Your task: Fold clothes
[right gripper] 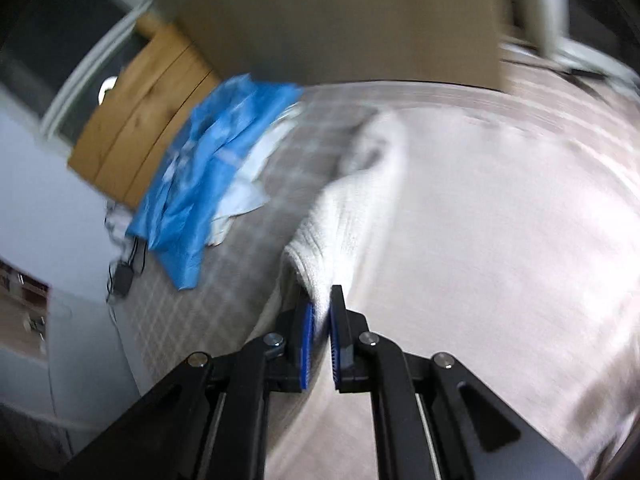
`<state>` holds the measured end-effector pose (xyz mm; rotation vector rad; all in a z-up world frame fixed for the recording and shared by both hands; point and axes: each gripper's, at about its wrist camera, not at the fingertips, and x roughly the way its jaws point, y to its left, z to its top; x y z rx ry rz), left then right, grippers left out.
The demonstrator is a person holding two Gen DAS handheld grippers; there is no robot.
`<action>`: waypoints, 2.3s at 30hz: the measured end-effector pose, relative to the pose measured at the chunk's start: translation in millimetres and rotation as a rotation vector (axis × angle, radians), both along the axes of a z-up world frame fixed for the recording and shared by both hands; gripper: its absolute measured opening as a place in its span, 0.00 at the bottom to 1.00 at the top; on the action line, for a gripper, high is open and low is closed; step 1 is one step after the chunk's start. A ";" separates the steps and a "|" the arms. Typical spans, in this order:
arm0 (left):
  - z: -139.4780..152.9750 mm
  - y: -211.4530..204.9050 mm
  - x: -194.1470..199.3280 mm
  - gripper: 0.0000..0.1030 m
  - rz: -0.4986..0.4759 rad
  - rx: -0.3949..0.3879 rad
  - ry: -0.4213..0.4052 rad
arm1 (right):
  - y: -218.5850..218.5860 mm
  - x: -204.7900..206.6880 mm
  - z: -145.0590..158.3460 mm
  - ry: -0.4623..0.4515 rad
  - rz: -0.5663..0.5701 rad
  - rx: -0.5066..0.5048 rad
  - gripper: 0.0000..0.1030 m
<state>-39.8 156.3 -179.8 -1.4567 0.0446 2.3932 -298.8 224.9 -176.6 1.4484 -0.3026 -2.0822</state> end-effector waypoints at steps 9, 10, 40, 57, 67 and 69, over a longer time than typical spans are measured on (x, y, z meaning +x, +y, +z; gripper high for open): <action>-33.0 46.2 -2.3 0.04 -0.132 -0.026 -0.163 | 48.8 6.8 -49.8 -0.100 -0.040 0.125 0.20; -26.8 39.8 1.5 0.04 -0.122 -0.011 -0.157 | 49.6 10.2 -43.0 -0.077 -0.027 0.135 0.22; -18.9 30.5 -3.0 0.26 -0.097 -0.011 -0.166 | 62.9 4.0 1.2 -0.003 0.020 0.121 0.38; 3.5 123.7 -25.9 0.26 -0.268 0.086 -0.117 | 267.9 76.5 108.4 0.135 -0.071 0.394 0.43; 16.0 193.0 -48.0 0.27 -0.416 0.093 -0.115 | 321.2 215.3 127.1 0.161 0.015 0.361 0.43; 15.2 194.1 -49.5 0.27 -0.420 0.093 -0.126 | 309.1 233.7 124.4 0.172 0.050 0.397 0.43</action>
